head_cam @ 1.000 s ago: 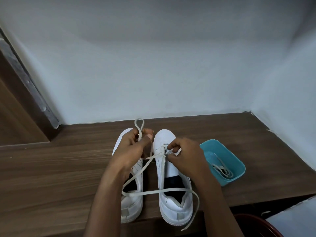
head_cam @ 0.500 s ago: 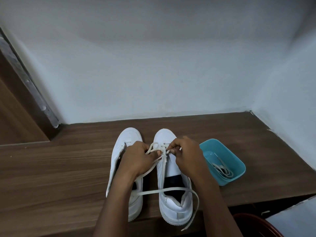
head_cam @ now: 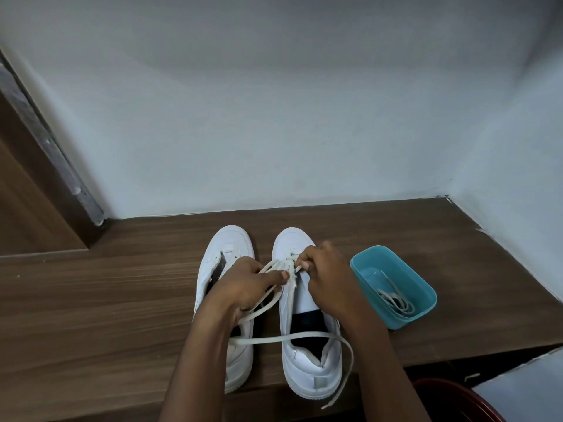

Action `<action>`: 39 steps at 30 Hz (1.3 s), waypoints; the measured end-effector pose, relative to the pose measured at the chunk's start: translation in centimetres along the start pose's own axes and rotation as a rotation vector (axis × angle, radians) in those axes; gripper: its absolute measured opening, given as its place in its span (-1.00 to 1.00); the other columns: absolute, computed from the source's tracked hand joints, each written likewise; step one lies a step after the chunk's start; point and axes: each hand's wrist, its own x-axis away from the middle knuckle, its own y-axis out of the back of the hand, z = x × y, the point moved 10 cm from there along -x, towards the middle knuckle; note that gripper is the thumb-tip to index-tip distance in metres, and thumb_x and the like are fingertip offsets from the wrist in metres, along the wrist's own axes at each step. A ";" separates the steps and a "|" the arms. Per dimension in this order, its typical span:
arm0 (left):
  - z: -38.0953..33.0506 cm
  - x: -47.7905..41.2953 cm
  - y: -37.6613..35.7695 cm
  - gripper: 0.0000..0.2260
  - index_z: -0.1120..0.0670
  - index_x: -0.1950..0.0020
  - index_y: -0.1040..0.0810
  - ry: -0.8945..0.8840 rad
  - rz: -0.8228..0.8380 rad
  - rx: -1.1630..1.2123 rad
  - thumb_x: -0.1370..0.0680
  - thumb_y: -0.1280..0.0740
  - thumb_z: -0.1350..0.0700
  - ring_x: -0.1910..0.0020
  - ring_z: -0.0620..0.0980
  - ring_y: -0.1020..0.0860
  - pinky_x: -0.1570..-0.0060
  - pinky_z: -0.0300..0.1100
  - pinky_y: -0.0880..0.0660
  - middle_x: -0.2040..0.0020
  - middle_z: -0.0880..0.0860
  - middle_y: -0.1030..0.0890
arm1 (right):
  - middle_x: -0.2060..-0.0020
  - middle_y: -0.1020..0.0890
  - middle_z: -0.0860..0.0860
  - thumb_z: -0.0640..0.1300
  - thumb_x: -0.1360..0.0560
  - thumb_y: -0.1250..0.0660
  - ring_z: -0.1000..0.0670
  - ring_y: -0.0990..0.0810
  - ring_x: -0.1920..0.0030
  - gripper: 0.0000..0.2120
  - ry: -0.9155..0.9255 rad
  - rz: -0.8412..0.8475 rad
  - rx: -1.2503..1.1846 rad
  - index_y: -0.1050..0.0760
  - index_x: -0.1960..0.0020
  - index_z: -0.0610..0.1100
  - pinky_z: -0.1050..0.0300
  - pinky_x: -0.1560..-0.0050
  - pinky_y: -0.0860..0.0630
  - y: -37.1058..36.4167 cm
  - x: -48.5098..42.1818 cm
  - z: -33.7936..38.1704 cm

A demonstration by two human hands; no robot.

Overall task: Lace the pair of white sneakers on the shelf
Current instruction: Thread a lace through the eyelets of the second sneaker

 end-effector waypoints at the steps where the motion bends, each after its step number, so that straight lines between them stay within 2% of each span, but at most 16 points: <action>1: -0.2 -0.1 0.1 -0.68 0.11 0.38 -0.58 -0.022 -0.018 0.002 -0.53 -0.44 0.02 0.64 -0.15 -0.28 0.47 -0.25 -0.23 0.59 -0.06 -0.40 | -0.04 -0.48 -0.06 -0.23 -0.62 -0.23 -0.05 -0.53 0.01 -0.83 -0.003 -0.004 0.000 -0.59 -0.05 -0.11 0.09 0.01 -0.45 0.0 0.0 0.0; 4: -1.4 0.0 0.8 -0.70 0.10 0.37 -0.56 -0.120 -0.079 -0.071 -0.56 -0.41 0.07 0.64 -0.21 -0.33 0.49 -0.34 -0.26 0.62 -0.12 -0.42 | -0.03 -0.49 -0.04 -0.20 -0.62 -0.25 -0.04 -0.54 0.01 -0.84 -0.011 -0.029 -0.011 -0.61 -0.04 -0.09 0.08 0.00 -0.46 -0.1 -0.1 -0.1; 8: -2.9 0.7 2.1 -0.70 0.08 0.41 -0.59 -0.239 -0.126 -0.261 -0.54 -0.38 0.10 0.55 -0.22 -0.45 0.48 -0.43 -0.30 0.52 -0.09 -0.56 | 0.00 -0.53 -0.04 -0.18 -0.61 -0.28 -0.05 -0.55 0.01 -0.85 -0.031 -0.072 -0.025 -0.64 -0.02 -0.09 0.07 0.02 -0.48 0.0 -0.2 -0.4; 11: -3.0 1.1 3.6 -0.75 0.06 0.35 -0.61 -0.253 -0.161 -0.367 -0.52 -0.41 0.03 0.50 -0.19 -0.46 0.36 -0.21 -0.39 0.44 -0.07 -0.61 | -0.01 -0.57 -0.03 -0.17 -0.61 -0.30 -0.05 -0.58 0.00 -0.84 -0.058 -0.108 -0.038 -0.67 -0.03 -0.09 0.08 0.02 -0.49 0.2 -0.2 -0.7; 13: -3.1 1.6 4.1 -0.77 0.04 0.32 -0.64 -0.255 -0.139 -0.417 -0.53 -0.42 0.01 0.50 -0.18 -0.45 0.36 -0.18 -0.41 0.39 -0.07 -0.65 | -0.02 -0.58 -0.02 -0.16 -0.62 -0.30 -0.03 -0.58 -0.02 -0.82 -0.066 -0.151 -0.052 -0.68 -0.08 -0.07 0.12 0.01 -0.48 0.5 -0.1 -0.8; 17: -3.3 3.0 3.1 -0.84 -0.01 0.25 -0.69 -0.234 0.055 -0.462 -0.52 -0.42 0.02 0.30 -0.16 -0.57 0.20 -0.20 -0.49 0.32 -0.14 -0.69 | -0.07 -0.57 -0.05 -0.16 -0.65 -0.25 -0.06 -0.58 -0.05 -0.78 -0.084 -0.206 -0.017 -0.66 -0.15 -0.09 0.09 -0.03 -0.48 0.9 -0.3 -0.7; 21: -1.9 3.8 0.9 -0.93 0.04 0.15 -0.72 -0.141 0.264 -0.495 -0.47 -0.50 0.06 0.41 -0.20 -0.52 0.35 -0.35 -0.41 0.36 -0.05 -0.65 | -0.09 -0.57 -0.06 -0.17 -0.65 -0.24 -0.07 -0.58 -0.06 -0.76 -0.093 -0.220 0.008 -0.66 -0.18 -0.09 0.09 -0.03 -0.46 0.9 -0.4 -0.7; 25: -1.6 4.0 0.4 -0.93 0.09 0.11 -0.73 -0.115 0.319 -0.409 -0.49 -0.50 0.10 0.35 -0.15 -0.58 0.30 -0.33 -0.45 0.26 0.05 -0.71 | -0.04 -0.56 -0.04 -0.19 -0.57 -0.35 -0.07 -0.58 -0.04 -0.82 -0.054 -0.287 -0.127 -0.65 -0.13 -0.05 0.11 -0.03 -0.44 2.0 0.0 -0.6; 27: -1.9 4.2 0.2 -0.93 0.10 0.11 -0.73 -0.143 0.358 -0.326 -0.52 -0.47 0.13 0.31 -0.16 -0.64 0.27 -0.35 -0.48 0.21 0.04 -0.73 | -0.01 -0.56 0.00 -0.19 -0.52 -0.39 -0.07 -0.58 -0.01 -0.79 0.004 -0.363 -0.202 -0.64 -0.12 -0.01 0.00 -0.08 -0.51 3.4 0.3 -0.1; 29: -2.1 4.8 -0.7 -0.92 0.12 0.07 -0.73 -0.158 0.468 -0.276 -0.55 -0.44 0.14 0.25 -0.12 -0.66 0.23 -0.34 -0.51 0.13 0.07 -0.74 | -0.01 -0.59 0.03 -0.13 -0.51 -0.35 -0.07 -0.56 -0.03 -0.81 0.094 -0.378 -0.182 -0.65 -0.09 0.03 -0.08 -0.08 -0.51 4.1 0.5 1.5; 32: -2.1 5.7 -1.9 -0.87 0.16 -0.03 -0.71 -0.147 0.581 -0.285 -0.56 -0.43 0.14 0.18 -0.05 -0.69 0.16 -0.24 -0.51 0.06 0.11 -0.73 | -0.07 -0.61 0.13 0.01 -0.52 -0.28 -0.04 -0.47 -0.16 -0.80 0.166 -0.190 -0.026 -0.66 -0.04 0.12 -0.06 -0.14 -0.40 2.2 0.4 4.2; 35: -1.6 6.0 -1.6 -0.89 0.17 -0.02 -0.71 -0.114 0.591 -0.301 -0.55 -0.44 0.16 0.17 -0.02 -0.70 0.21 -0.23 -0.53 0.07 0.12 -0.73 | -0.14 -0.61 0.16 -0.02 -0.56 -0.29 0.01 -0.32 -0.31 -0.80 0.183 0.045 0.255 -0.67 -0.05 0.13 -0.07 -0.20 -0.15 -0.9 0.9 5.4; 37: -1.0 6.0 -0.6 -0.91 0.17 0.02 -0.72 -0.085 0.578 -0.290 -0.54 -0.44 0.18 0.16 0.01 -0.71 0.25 -0.23 -0.56 0.09 0.13 -0.73 | -0.17 -0.61 0.19 -0.05 -0.54 -0.29 0.03 -0.25 -0.38 -0.80 0.196 0.123 0.285 -0.69 -0.03 0.11 -0.07 -0.19 -0.03 -1.5 1.3 5.6; 39: -0.4 6.1 0.5 -0.92 0.17 0.04 -0.72 -0.061 0.556 -0.252 -0.53 -0.45 0.18 0.16 0.00 -0.71 0.29 -0.24 -0.56 0.14 0.14 -0.73 | -0.20 -0.59 0.21 -0.05 -0.51 -0.32 0.05 -0.18 -0.46 -0.81 0.190 0.214 0.269 -0.69 -0.03 0.10 -0.13 -0.27 0.04 -2.0 1.7 5.6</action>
